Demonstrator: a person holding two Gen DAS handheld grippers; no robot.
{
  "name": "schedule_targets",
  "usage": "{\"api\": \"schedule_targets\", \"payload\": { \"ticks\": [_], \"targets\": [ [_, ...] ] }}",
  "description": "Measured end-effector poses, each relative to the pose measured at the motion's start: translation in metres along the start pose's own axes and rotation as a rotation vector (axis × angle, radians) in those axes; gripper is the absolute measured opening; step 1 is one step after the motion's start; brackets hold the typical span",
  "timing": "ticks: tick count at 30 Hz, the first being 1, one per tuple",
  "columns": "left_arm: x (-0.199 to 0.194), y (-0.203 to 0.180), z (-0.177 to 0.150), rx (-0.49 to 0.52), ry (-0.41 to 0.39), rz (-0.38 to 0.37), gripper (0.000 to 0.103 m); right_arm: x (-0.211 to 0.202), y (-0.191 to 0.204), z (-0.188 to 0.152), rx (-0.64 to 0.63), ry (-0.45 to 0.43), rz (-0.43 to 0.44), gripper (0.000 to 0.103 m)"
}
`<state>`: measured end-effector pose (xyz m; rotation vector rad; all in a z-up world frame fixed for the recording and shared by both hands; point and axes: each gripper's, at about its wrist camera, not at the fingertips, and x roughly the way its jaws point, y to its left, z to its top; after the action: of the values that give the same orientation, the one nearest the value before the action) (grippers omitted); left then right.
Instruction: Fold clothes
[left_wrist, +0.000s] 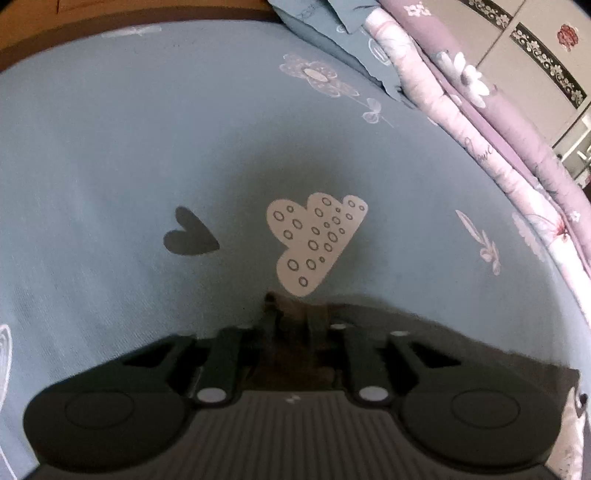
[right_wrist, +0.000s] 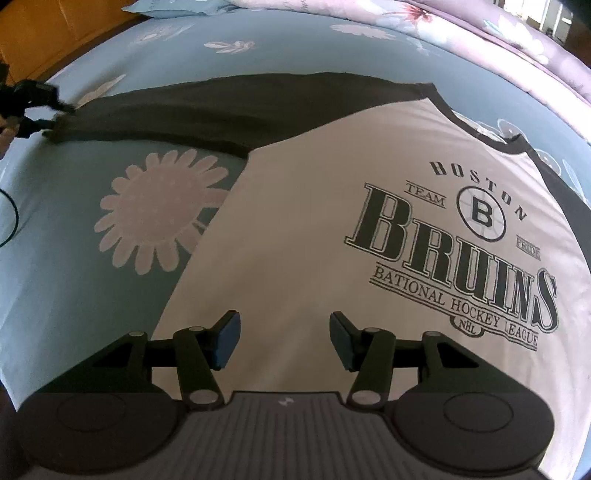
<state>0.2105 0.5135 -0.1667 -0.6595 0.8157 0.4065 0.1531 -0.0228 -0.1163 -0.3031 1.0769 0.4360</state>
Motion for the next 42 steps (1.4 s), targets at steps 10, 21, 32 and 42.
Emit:
{"api": "schedule_targets", "payload": {
  "ticks": [10,21,32,42],
  "targets": [
    [-0.008,0.0,-0.007,0.011,-0.06,0.102,0.02,0.003,-0.002,-0.003,0.019,0.008,0.005,0.059],
    [-0.053,-0.079,-0.037,0.261,-0.086,-0.049,0.044,-0.004,-0.008,-0.001,0.047,-0.021,0.023,0.059],
    [-0.018,-0.098,-0.102,0.551,0.055,0.024,0.048,-0.004,-0.008,-0.007,0.028,-0.009,0.038,0.059],
    [-0.033,-0.095,-0.063,0.493,-0.039,-0.043,0.065,-0.01,-0.006,0.012,0.001,-0.041,0.041,0.059]
  ]
}}
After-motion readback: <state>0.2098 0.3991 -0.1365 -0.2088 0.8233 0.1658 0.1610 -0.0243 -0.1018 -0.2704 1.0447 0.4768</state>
